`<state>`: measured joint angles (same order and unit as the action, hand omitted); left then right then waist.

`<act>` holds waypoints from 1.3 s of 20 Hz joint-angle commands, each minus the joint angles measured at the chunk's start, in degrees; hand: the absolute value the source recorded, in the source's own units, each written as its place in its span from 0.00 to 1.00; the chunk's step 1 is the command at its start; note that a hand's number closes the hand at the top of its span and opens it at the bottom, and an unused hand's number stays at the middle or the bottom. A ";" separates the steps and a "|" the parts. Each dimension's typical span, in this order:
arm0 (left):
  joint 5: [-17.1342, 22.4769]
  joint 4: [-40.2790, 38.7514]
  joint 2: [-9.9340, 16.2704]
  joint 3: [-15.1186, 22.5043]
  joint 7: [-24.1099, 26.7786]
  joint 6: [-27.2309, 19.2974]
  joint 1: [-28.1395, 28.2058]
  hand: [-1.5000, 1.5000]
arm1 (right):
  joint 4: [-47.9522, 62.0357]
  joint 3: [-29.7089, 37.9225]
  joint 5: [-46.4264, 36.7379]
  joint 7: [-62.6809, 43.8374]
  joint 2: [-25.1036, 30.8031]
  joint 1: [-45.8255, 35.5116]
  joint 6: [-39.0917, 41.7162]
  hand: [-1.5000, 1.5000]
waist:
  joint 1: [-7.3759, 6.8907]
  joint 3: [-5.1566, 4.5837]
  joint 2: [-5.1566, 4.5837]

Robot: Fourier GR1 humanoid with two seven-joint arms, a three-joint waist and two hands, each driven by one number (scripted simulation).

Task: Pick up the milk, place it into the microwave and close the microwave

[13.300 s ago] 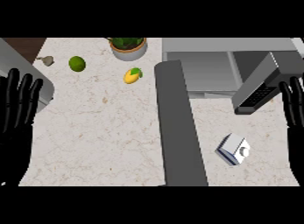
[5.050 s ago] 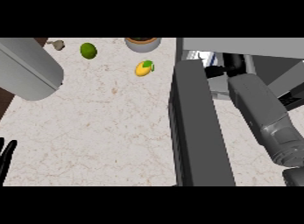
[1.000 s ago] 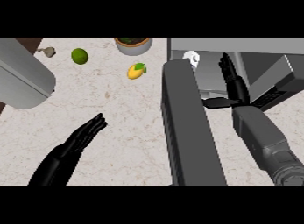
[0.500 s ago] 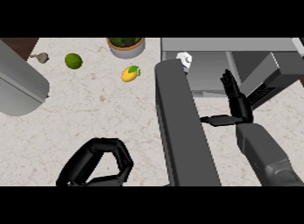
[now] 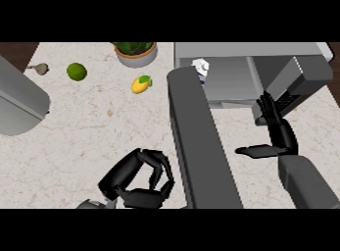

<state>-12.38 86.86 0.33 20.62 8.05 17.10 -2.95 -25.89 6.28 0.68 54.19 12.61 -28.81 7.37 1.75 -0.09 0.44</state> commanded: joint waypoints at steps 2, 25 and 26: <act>0.59 -12.10 -0.32 5.10 3.21 -5.10 -6.52 1.00 | -12.35 -2.04 0.73 -1.62 1.71 9.33 3.10 0.00 | 0.74 -0.07 -0.03; 28.72 -24.16 -0.29 35.17 5.44 -43.30 -26.52 1.00 | -51.74 1.46 17.96 -20.66 12.21 26.63 18.88 0.00 | 5.81 -0.23 -1.17; 29.34 -23.99 -0.29 37.18 5.39 -45.81 -25.60 1.00 | -52.95 1.45 18.49 -22.12 12.02 25.80 18.19 0.00 | 6.30 -0.28 -1.16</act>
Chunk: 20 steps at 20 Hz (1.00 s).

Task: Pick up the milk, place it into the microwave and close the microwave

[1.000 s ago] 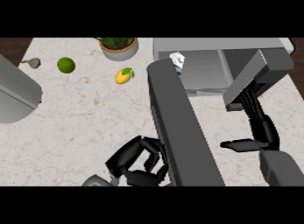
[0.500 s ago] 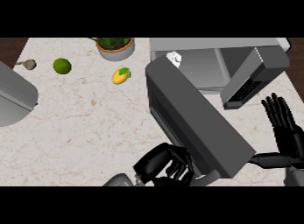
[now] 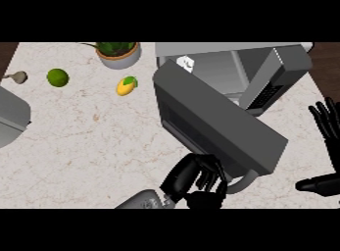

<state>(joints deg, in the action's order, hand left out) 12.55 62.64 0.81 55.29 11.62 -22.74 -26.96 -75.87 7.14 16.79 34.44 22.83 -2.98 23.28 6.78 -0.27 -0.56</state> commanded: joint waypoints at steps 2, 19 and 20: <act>7.26 -0.55 -0.77 0.21 3.25 -6.17 -4.12 1.00 | -4.68 -0.41 3.19 -1.56 2.13 1.96 5.15 0.00 | 2.95 -0.14 -0.34; 21.91 -10.36 -0.80 -6.65 4.79 -14.03 -20.83 1.00 | -11.92 -2.44 12.71 -9.85 5.79 -3.82 12.03 0.00 | 9.37 -0.10 -2.42; 23.00 -10.97 -0.80 -7.79 4.66 -13.66 -21.90 1.00 | -12.31 -2.74 12.69 -10.23 6.20 -3.54 12.45 0.00 | 10.08 -0.12 -2.64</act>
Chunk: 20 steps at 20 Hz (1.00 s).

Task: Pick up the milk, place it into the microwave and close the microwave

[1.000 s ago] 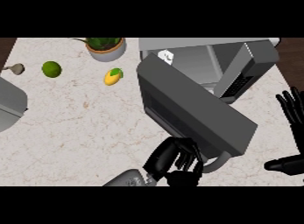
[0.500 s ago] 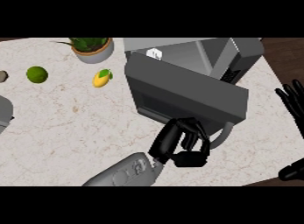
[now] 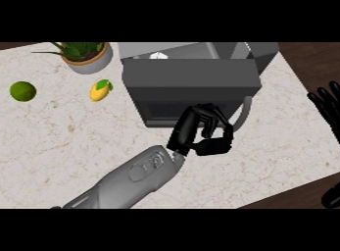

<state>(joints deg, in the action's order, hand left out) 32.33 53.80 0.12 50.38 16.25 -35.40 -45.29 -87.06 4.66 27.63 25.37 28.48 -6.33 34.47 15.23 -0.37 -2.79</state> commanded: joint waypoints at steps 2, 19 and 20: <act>4.94 -2.77 -0.12 -4.25 1.58 -1.53 -4.07 1.00 | -1.58 -0.21 3.07 -2.27 0.96 -1.46 1.33 0.00 | 1.54 -0.15 -0.82; 15.14 -8.84 -0.12 -9.81 11.60 1.03 -8.33 1.00 | -4.21 0.95 9.22 -6.63 4.60 -4.36 2.75 0.00 | 3.84 -0.08 -1.98; 15.49 -8.99 -0.12 -10.09 12.00 0.72 -8.82 1.00 | -3.87 1.75 9.93 -6.41 4.84 -4.16 2.81 0.00 | 4.35 0.03 -1.94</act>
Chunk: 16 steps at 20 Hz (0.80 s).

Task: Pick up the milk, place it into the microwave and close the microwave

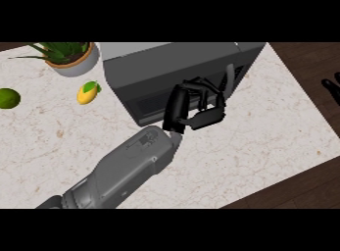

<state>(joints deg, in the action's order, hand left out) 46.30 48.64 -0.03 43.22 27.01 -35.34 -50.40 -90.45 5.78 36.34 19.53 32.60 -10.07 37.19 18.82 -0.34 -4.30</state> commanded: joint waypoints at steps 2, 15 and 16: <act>2.22 -4.05 0.03 -2.29 1.96 0.88 -3.57 1.00 | -0.12 0.37 2.15 -1.26 0.67 -0.88 0.05 0.00 | 0.52 0.05 -0.71; 5.54 -6.33 0.03 -1.89 6.72 1.45 -3.82 1.00 | -0.79 1.54 6.04 -3.93 3.19 -2.43 0.22 0.00 | 1.26 0.09 -1.17; 5.61 -6.05 0.03 -1.33 7.29 0.95 -4.19 1.00 | -0.82 1.27 6.05 -4.15 3.06 -2.93 0.00 0.00 | 1.01 0.12 -1.06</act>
<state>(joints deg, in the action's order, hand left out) 50.77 47.12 -0.03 44.07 34.33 -35.22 -50.77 -91.15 6.92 41.52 16.05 35.27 -12.28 37.40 19.63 -0.12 -4.65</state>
